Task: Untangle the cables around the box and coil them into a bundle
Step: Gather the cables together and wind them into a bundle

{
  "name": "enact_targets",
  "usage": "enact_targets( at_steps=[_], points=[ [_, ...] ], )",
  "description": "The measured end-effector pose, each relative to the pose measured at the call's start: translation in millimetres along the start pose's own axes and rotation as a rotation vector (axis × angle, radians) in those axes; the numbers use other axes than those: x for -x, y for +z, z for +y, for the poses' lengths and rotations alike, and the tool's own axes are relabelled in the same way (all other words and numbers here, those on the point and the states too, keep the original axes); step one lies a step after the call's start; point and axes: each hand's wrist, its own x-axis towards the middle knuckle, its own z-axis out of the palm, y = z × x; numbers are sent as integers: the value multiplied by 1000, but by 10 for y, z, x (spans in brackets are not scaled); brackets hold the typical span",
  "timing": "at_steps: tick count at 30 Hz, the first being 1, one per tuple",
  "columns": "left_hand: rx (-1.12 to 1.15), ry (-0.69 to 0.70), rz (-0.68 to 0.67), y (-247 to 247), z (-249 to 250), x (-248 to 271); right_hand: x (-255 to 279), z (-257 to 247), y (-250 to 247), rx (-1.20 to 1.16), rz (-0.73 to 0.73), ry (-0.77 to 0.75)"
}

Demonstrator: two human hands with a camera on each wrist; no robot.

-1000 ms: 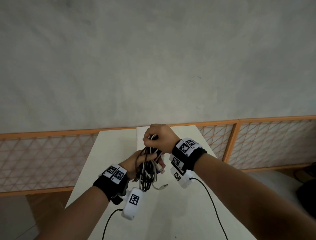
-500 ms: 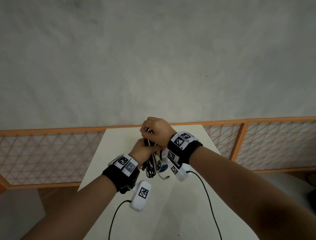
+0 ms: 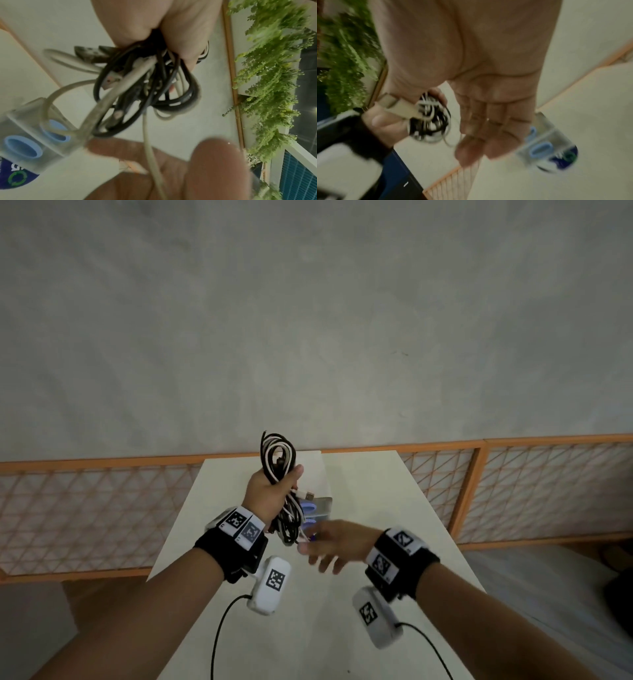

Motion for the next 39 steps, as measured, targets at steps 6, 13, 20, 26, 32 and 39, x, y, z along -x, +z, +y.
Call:
enact_targets(
  at_steps=[6, 13, 20, 26, 32, 39],
  points=[
    [259, -200, -41, 197, 73, 97, -298, 371, 413, 44, 432, -139],
    [240, -228, -60, 264, 8, 188, -158, 349, 346, -983, 121, -60],
    [188, -229, -17, 247, -71, 154, -24, 237, 169, -1099, -40, -309],
    [230, -222, -197, 385, 132, 257, -79, -43, 130, -1086, -55, -340],
    [18, -80, -225, 337, 130, 161, -87, -138, 128, -890, 51, -272],
    [-198, -107, -105, 294, 13, 90, -171, -107, 100, -454, 430, -100]
  ],
)
